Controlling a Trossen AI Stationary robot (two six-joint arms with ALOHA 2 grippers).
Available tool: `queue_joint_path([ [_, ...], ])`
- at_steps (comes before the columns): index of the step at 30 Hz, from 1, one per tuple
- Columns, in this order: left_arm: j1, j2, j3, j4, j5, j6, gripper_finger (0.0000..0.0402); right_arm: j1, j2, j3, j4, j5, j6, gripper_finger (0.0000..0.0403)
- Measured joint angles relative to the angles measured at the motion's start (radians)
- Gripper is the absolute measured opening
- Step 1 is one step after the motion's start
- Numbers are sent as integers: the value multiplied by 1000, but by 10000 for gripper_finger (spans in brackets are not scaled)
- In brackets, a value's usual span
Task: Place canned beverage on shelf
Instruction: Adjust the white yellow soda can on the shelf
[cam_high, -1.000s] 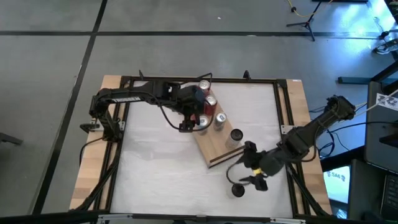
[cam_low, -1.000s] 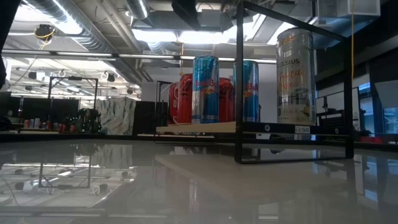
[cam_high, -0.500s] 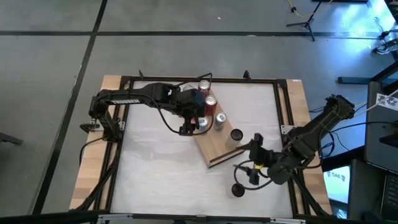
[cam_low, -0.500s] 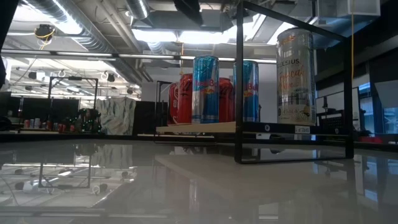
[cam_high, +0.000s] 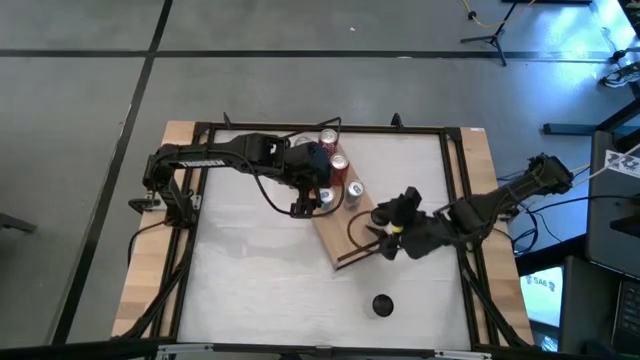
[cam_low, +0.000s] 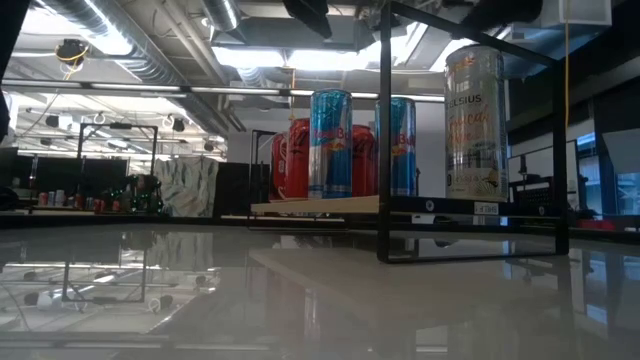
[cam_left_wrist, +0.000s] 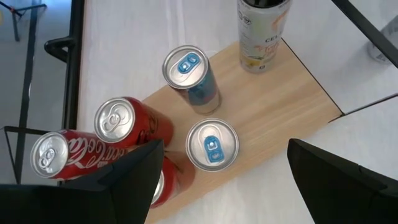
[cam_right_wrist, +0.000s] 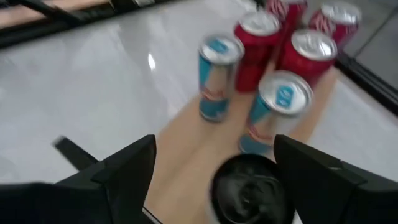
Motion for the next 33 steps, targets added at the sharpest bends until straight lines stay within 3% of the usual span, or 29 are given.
queue_joint_path([
  [17, 0, 0, 0, 0, 0, 1, 328, -110, 0, -40, -83, -127, 70, 321],
  [33, 0, 0, 0, 0, 0, 1, 328, -107, 15, -54, -85, -177, 74, 314],
])
